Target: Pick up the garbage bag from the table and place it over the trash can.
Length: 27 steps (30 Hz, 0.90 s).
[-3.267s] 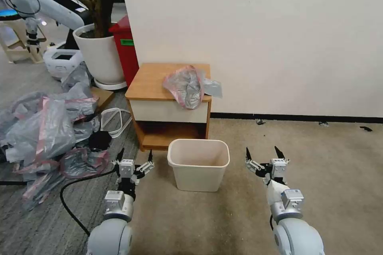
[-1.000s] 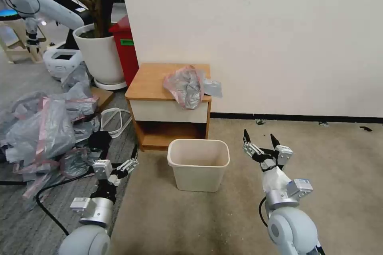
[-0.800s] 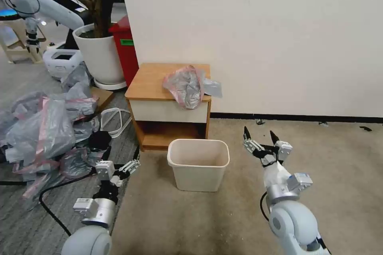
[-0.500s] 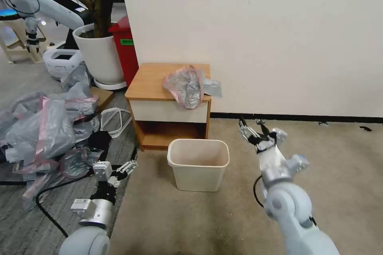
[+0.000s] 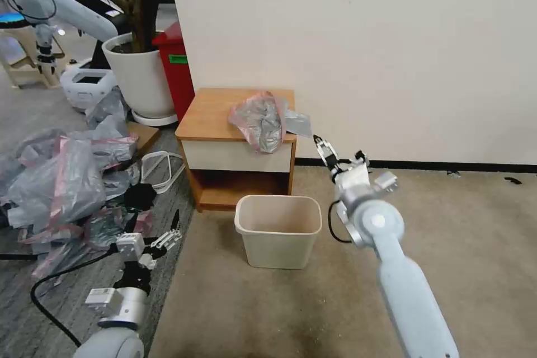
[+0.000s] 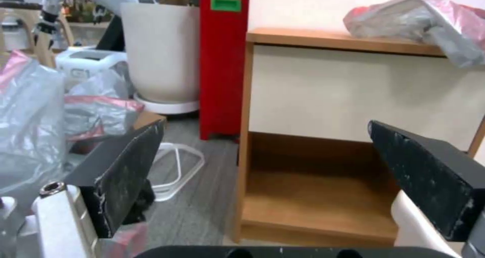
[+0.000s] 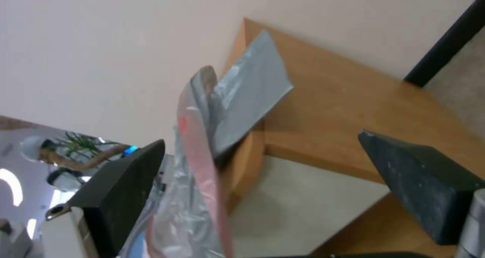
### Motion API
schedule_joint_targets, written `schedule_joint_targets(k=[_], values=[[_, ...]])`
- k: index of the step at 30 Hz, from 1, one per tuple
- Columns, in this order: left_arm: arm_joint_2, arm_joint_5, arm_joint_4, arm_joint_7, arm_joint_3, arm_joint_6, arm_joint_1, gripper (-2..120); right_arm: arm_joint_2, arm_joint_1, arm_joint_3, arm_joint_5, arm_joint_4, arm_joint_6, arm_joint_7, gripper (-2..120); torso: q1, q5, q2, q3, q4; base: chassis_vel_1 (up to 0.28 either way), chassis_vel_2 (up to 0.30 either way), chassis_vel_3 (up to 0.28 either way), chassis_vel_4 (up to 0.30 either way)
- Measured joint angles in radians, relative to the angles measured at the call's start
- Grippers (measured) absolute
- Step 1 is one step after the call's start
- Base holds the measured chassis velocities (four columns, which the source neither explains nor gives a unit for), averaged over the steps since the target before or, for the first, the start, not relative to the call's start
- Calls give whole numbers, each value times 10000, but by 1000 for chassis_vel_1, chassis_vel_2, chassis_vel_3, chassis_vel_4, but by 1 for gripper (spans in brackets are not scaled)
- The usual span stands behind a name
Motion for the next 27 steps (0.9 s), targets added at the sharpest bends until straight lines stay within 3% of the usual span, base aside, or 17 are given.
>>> schedule_joint_targets(k=[14,19,27], values=[[-243,266,-161,-289,-195,-41,253,100,1377,1431,141,212,-2139,61,184,97,0,3,0,0,0,0,0,0,0],[-246,267,-187,-323,-287,-58,320,100,1564,1977,326,-149,-3123,298,-9,97,1,3,0,0,0,0,0,0,0],[-270,301,-155,-341,-323,-95,349,100,1563,2357,522,-223,-3579,365,-78,97,0,2,0,0,-1,0,0,0,0]])
